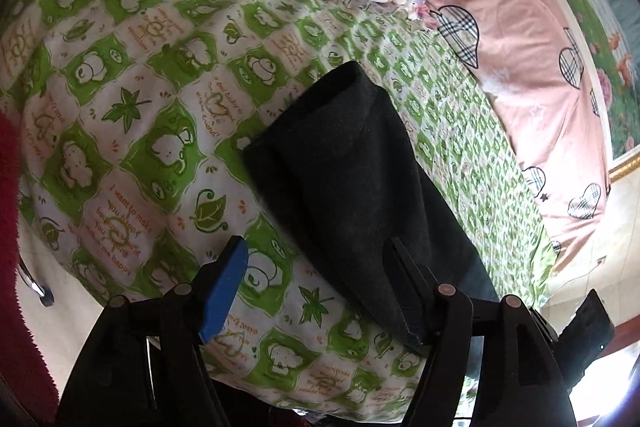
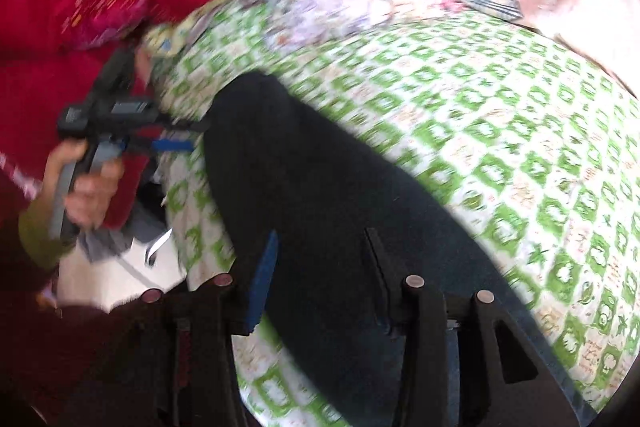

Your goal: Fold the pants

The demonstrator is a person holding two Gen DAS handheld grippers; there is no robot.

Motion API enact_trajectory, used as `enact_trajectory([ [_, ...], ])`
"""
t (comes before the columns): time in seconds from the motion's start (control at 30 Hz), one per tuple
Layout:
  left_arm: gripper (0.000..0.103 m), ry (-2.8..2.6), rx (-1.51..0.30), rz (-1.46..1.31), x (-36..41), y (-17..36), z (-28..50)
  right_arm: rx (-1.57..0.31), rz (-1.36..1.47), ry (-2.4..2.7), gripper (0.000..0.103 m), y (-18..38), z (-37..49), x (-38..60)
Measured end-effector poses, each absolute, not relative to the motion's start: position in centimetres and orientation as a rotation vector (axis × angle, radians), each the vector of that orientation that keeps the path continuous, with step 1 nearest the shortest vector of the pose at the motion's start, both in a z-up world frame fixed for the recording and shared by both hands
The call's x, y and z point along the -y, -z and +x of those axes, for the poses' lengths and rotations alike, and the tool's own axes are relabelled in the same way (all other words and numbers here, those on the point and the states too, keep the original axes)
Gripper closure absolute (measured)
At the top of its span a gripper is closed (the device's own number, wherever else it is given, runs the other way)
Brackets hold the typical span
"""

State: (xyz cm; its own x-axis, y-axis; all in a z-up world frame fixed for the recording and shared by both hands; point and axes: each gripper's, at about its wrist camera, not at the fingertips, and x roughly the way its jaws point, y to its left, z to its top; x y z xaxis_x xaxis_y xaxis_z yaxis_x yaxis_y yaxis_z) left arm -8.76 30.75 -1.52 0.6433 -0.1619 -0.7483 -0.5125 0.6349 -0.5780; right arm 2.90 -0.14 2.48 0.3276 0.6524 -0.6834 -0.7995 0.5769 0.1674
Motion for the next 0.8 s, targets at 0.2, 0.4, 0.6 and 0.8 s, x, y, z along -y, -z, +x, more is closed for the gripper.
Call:
enact_trajectory([
  [0.2, 0.032, -0.225, -0.872, -0.929, -31.7, 1.9, -7.2, -0.866, 0.000, -0.876, 0.058, -2.7, 10.0, 0.9],
  [0.4, 0.032, -0.213, -0.871, -0.927, -32.4, 2.6, -6.6, -1.021, -0.023, -0.874, 0.058, 0.2, 14.4, -1.6],
  [0.6, 0.036, -0.186, -0.858, -0.892, -32.3, 3.1, -6.4, -1.067, -0.225, -0.885, 0.059, 2.9, 13.7, -4.7],
  [0.8, 0.045, -0.190, -0.863, -0.803, -31.7, 3.2, -4.7, -1.061, -0.447, -0.922, 0.078, 2.9, 12.0, -7.3],
])
